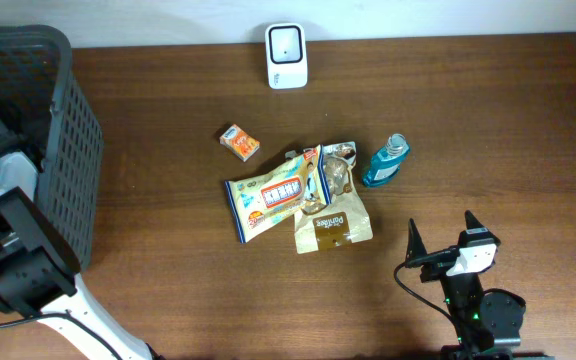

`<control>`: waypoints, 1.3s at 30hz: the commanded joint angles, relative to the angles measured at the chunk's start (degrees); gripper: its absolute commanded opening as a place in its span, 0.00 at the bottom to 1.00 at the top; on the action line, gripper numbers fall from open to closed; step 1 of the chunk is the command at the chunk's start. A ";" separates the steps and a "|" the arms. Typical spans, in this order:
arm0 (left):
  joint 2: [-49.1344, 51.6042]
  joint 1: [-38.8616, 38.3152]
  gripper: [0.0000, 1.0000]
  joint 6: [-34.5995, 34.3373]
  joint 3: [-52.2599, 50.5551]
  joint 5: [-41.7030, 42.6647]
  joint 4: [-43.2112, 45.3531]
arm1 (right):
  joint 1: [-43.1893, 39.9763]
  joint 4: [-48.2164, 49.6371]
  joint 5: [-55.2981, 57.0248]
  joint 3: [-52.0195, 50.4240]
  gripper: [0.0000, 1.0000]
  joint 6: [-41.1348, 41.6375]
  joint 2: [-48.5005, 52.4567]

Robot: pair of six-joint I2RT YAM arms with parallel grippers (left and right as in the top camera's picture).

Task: Scan the item barcode
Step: 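Grasp the dark packet with orange label with the left gripper, then carry the dark packet out and drop it onto the snack bags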

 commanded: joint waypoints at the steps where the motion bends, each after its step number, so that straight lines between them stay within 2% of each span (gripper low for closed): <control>1: 2.86 0.35 0.73 -0.28 -0.22 1.42 -0.20 | 0.04 -0.11 0.33 -0.52 0.98 0.00 -0.37; 3: 3.56 0.35 0.72 -0.28 -0.22 1.40 -0.24 | 0.04 -0.11 0.33 -0.52 0.98 0.00 -0.37; 6: 3.96 0.33 0.63 -0.28 -0.22 1.42 -0.22 | 0.04 -0.11 0.33 -0.52 0.98 0.02 -0.37; 7: 3.96 0.35 0.53 -0.28 -0.22 1.33 -0.02 | 0.04 -0.11 0.33 -0.52 0.98 0.00 -0.37; 9: 3.93 0.33 0.42 -0.28 -0.20 1.25 0.22 | 0.04 -0.11 0.33 -0.52 0.98 0.02 -0.37; 14: 3.52 0.33 0.29 -0.07 -0.20 1.27 -0.50 | 0.04 -0.11 0.33 -0.52 0.98 0.02 -0.37; 22: -3.61 0.33 0.25 -0.09 -0.20 2.36 -2.32 | 0.04 -0.11 0.33 -0.52 0.98 0.02 -0.37; 30: -15.47 0.33 0.25 -0.13 -0.20 15.69 -5.29 | 0.04 -0.11 0.33 -0.52 0.98 0.00 -0.37; 35: -22.43 0.31 0.27 -0.15 -0.20 18.67 -8.13 | 0.04 -0.11 0.33 -0.52 0.98 0.00 -0.37; 39: -28.30 0.28 0.27 -0.20 -0.20 26.67 -9.18 | 0.04 -0.11 0.33 -0.52 0.98 0.02 -0.37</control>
